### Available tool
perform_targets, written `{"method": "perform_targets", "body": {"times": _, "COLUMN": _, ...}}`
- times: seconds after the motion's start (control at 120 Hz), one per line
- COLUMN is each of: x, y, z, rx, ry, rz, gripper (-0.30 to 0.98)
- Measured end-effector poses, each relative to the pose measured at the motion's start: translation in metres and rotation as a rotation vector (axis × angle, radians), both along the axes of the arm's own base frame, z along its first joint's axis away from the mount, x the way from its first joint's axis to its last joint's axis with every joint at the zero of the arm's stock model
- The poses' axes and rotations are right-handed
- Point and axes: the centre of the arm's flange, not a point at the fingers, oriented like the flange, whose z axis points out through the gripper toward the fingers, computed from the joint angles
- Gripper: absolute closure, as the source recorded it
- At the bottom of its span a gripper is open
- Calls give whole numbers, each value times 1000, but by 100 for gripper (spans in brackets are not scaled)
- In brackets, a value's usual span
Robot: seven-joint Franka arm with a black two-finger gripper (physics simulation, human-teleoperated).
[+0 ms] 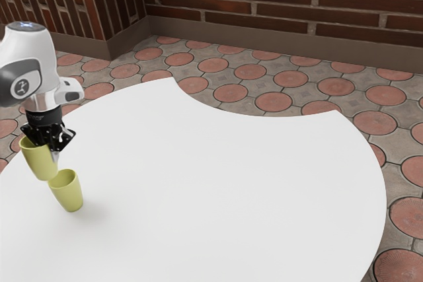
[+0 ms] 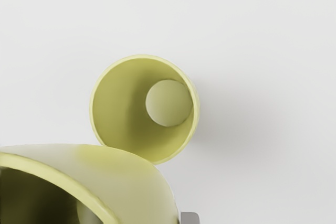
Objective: Place the right cup onto the left cup
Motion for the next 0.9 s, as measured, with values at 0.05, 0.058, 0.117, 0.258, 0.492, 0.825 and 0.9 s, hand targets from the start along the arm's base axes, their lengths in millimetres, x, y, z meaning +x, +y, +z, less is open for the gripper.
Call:
{"method": "perform_targets", "body": {"times": 0.05, "x": 3, "y": 0, "z": -1, "rx": 6, "ry": -3, "rz": -3, "gripper": 78}}
{"method": "perform_targets", "body": {"times": 0.058, "x": 3, "y": 1, "z": -1, "rx": 7, "ry": -4, "rz": -3, "gripper": 78}}
{"method": "perform_targets", "body": {"times": 0.117, "x": 7, "y": 2, "z": -1, "rx": 17, "ry": -11, "rz": -7, "gripper": 78}}
{"method": "perform_targets", "body": {"times": 0.258, "x": 18, "y": 4, "z": -2, "rx": 33, "ry": -26, "rz": -12, "gripper": 78}}
{"method": "perform_targets", "body": {"times": 0.492, "x": 30, "y": 3, "z": -17, "rx": 41, "ry": -18, "rz": -20, "gripper": 78}}
{"method": "perform_targets", "body": {"times": 0.825, "x": 35, "y": 1, "z": -37, "rx": 35, "ry": -10, "rz": -18, "gripper": 78}}
{"method": "perform_targets", "body": {"times": 0.9, "x": 33, "y": 0, "z": -42, "rx": 32, "ry": -8, "rz": -17, "gripper": 78}}
